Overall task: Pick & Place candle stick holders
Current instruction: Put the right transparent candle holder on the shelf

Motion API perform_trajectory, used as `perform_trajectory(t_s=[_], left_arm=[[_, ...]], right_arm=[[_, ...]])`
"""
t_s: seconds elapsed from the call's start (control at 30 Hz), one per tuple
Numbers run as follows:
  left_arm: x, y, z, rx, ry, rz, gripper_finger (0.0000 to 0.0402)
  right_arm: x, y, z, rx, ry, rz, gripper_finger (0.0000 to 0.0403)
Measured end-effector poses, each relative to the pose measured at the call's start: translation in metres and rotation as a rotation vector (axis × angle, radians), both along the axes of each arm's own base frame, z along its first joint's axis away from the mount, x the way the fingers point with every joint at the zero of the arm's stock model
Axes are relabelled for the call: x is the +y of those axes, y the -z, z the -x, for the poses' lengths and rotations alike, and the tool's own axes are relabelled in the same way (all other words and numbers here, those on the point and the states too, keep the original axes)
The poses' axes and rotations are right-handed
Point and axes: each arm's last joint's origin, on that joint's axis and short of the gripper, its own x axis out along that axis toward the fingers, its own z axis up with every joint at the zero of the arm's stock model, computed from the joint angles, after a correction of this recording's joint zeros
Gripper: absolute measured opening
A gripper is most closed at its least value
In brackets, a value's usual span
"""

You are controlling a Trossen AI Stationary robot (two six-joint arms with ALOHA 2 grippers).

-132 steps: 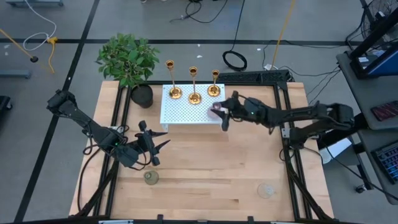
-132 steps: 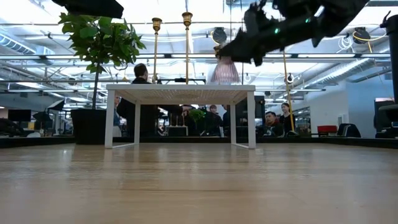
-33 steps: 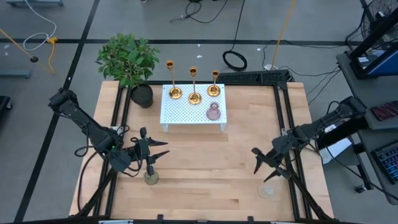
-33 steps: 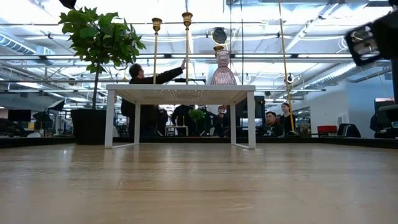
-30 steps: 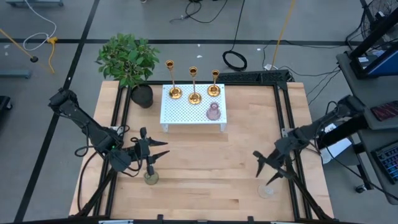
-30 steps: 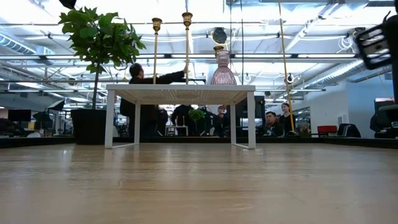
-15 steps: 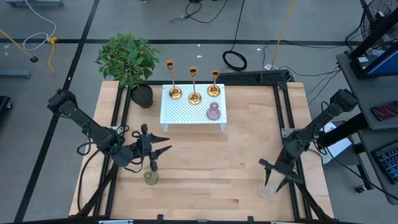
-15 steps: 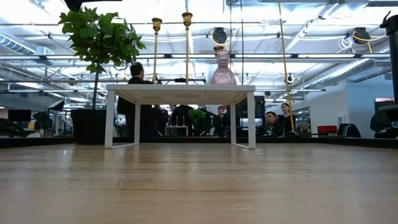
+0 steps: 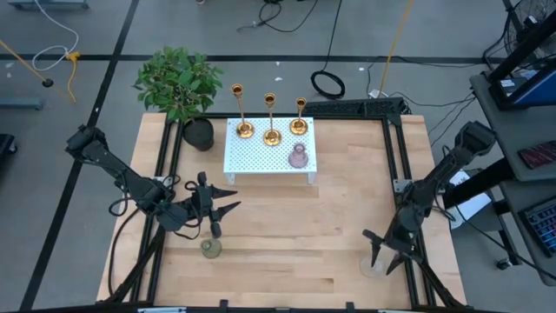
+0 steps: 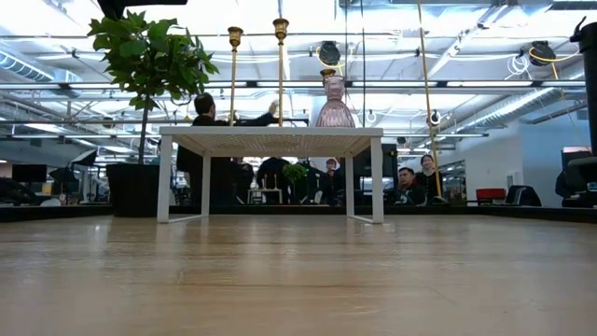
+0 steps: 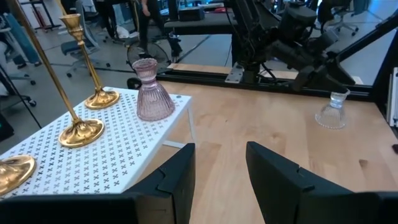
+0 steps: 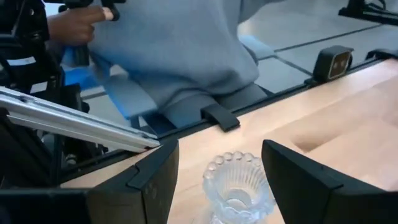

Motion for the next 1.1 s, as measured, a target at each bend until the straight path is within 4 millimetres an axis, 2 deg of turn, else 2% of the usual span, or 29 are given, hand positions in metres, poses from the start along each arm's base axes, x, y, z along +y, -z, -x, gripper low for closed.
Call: perform_trajectory(t_s=[0.27, 0.53, 0.87, 1.1], left_arm=[[-0.001, -0.003, -0.001, -0.031, 0.002, 0.014, 0.0150], [-0.001, -0.006, -0.002, -0.041, 0.016, -0.026, 0.0150], [-0.001, -0.007, -0.002, -0.039, 0.017, -0.032, 0.0150], [-0.001, -0.006, -0.002, -0.040, 0.018, -0.027, 0.0150]], right_arm=[[0.006, 0.007, -0.005, -0.045, -0.005, 0.030, 0.0221], [0.006, 0.007, -0.011, -0.099, 0.154, 0.046, 0.0221], [0.005, 0.000, -0.014, -0.242, 0.239, 0.063, 0.0221], [0.004, 0.002, -0.014, -0.147, 0.261, 0.028, 0.0221]])
